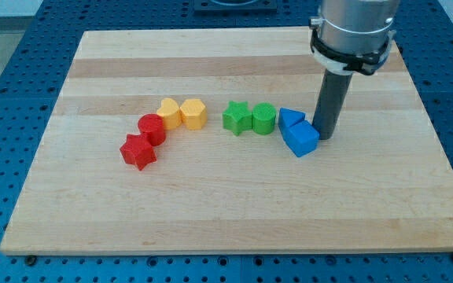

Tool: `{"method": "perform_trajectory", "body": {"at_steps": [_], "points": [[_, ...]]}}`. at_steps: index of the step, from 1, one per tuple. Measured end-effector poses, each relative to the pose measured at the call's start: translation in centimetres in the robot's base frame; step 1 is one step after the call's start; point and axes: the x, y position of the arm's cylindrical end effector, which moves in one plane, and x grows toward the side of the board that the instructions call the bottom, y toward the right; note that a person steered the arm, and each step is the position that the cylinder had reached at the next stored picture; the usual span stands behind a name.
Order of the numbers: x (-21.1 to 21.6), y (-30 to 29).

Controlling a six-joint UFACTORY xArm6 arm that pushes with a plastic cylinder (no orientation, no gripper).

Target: Push the blue cube to the bottom of the blue triangle

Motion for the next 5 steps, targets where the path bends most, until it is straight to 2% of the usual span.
{"method": "perform_trajectory", "body": {"at_steps": [1, 3, 5], "points": [[0.0, 4.8], [2.5, 2.3], [2.6, 1.1]]}}
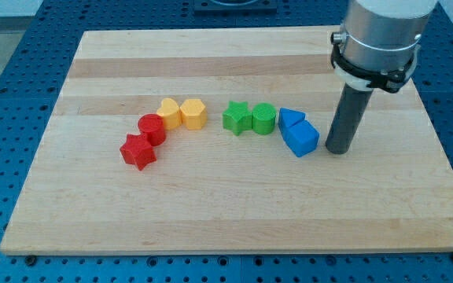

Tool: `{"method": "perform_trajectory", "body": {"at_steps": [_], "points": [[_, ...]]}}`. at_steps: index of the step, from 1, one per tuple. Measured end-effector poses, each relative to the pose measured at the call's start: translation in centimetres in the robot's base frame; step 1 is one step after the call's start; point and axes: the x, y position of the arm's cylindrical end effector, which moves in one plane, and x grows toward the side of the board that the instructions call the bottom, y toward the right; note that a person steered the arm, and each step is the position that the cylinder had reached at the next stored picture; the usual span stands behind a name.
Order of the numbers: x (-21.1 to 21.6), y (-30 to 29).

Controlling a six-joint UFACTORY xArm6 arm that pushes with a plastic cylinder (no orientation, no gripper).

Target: Push the blue cube to the bottom of the blue triangle

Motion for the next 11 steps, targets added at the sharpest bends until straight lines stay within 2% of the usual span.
{"method": "perform_trajectory", "body": {"at_steps": [1, 2, 6, 9, 10, 11], "points": [[-2.5, 3.6], [-5.8, 3.0], [-5.5, -5.8], [-3.4, -6.3], [-3.9, -5.0], [-4.0, -0.1]]}}
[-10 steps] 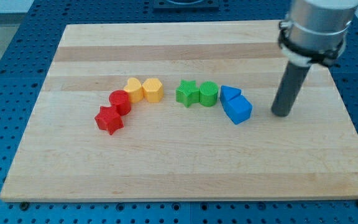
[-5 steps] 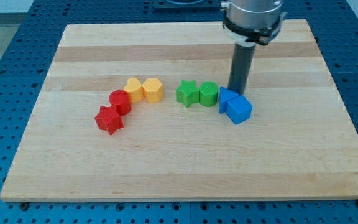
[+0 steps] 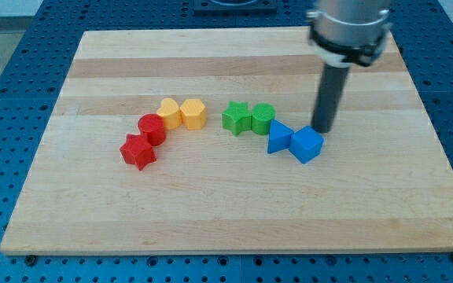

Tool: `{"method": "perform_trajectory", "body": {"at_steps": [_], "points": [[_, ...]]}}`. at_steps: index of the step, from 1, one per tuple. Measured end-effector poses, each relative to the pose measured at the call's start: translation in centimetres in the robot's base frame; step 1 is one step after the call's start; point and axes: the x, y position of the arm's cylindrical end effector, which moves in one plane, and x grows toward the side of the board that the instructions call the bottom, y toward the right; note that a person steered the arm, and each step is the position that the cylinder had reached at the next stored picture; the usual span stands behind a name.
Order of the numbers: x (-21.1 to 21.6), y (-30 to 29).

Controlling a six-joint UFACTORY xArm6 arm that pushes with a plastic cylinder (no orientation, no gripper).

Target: Push the blue cube to the bottom of the blue triangle

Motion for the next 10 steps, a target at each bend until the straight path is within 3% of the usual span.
{"method": "perform_trajectory", "body": {"at_steps": [3, 4, 5, 6, 7, 8, 10], "points": [[5.6, 0.0], [6.0, -3.5], [6.1, -4.3], [5.3, 0.1], [1.2, 3.1], [-0.4, 1.0], [2.0, -3.7]]}}
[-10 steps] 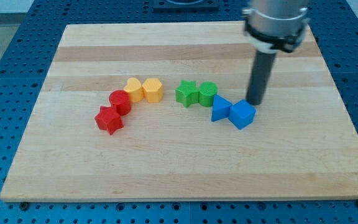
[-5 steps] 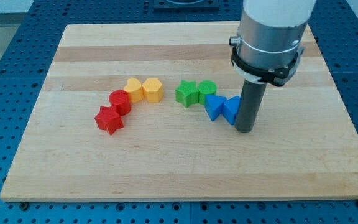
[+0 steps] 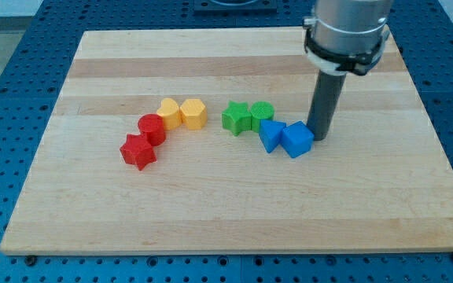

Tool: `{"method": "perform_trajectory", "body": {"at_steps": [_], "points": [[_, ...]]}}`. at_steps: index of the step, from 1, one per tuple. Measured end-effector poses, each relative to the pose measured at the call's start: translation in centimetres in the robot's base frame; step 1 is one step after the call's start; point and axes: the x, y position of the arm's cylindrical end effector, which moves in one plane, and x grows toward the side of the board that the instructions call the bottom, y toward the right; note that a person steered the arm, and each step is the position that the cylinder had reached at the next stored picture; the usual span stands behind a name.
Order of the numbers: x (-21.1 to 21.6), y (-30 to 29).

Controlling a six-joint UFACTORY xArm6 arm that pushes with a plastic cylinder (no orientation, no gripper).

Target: Push the blue cube to the bottom of the blue triangle

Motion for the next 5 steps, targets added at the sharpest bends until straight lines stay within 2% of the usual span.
{"method": "perform_trajectory", "body": {"at_steps": [1, 2, 3, 4, 5], "points": [[2.1, -2.7], [2.9, -2.2], [3.2, 2.3], [7.6, 3.2], [11.5, -0.9]]}}
